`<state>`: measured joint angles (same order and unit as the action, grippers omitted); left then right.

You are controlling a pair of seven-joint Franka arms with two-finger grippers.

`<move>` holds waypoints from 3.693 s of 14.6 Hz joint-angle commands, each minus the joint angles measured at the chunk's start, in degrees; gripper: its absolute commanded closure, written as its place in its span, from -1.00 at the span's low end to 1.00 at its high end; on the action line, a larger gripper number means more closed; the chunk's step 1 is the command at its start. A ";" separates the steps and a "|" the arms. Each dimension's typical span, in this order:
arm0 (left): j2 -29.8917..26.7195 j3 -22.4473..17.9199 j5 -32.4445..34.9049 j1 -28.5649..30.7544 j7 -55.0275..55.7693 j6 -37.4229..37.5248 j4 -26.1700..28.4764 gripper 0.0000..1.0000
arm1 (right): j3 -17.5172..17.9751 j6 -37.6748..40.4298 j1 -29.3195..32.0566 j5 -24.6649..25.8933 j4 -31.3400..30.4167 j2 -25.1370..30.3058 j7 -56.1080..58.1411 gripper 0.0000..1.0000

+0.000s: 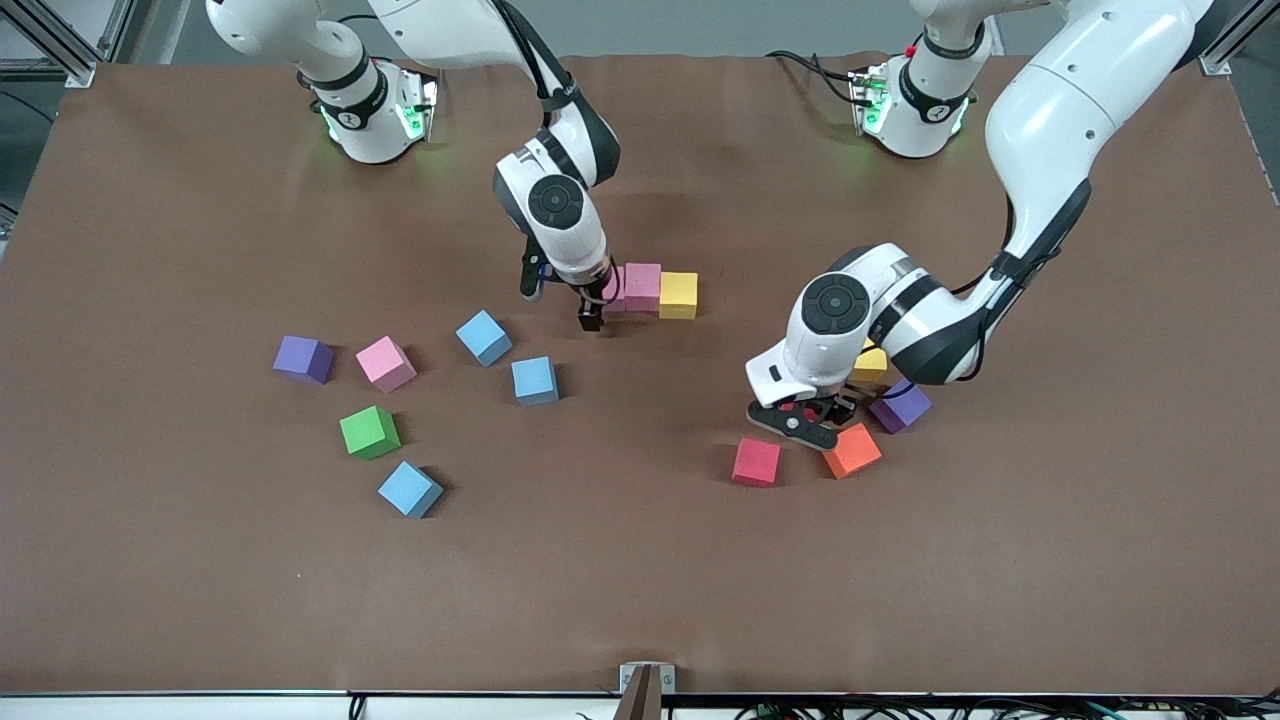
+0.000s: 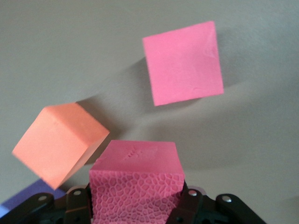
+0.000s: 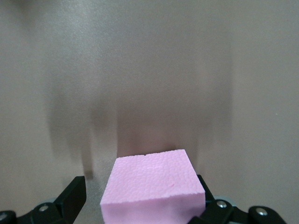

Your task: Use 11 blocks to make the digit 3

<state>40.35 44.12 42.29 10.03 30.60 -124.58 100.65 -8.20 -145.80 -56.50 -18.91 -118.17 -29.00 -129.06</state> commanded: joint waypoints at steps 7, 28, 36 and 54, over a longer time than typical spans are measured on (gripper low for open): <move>-3.88 0.09 -3.88 0.42 23.77 1.97 0.87 0.13 | 0.47 1.57 0.08 -1.04 0.93 -0.36 0.39 -0.99; -4.58 0.79 -5.90 2.18 102.11 -0.93 0.60 0.11 | 0.56 6.67 0.08 -0.96 2.77 0.43 0.03 -0.99; -4.76 1.59 -5.99 2.36 102.21 -0.84 -1.42 0.12 | 0.56 9.57 -0.89 -0.96 2.86 1.58 0.03 -0.99; -4.93 1.59 -9.16 3.50 99.39 -0.93 -2.56 0.11 | -0.23 15.36 1.57 -0.52 2.86 8.87 3.45 -1.00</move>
<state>36.50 45.31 34.46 13.15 131.23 -125.69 97.98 -8.59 -132.43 -56.12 -18.91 -114.28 -22.71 -128.15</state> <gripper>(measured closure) 0.410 0.000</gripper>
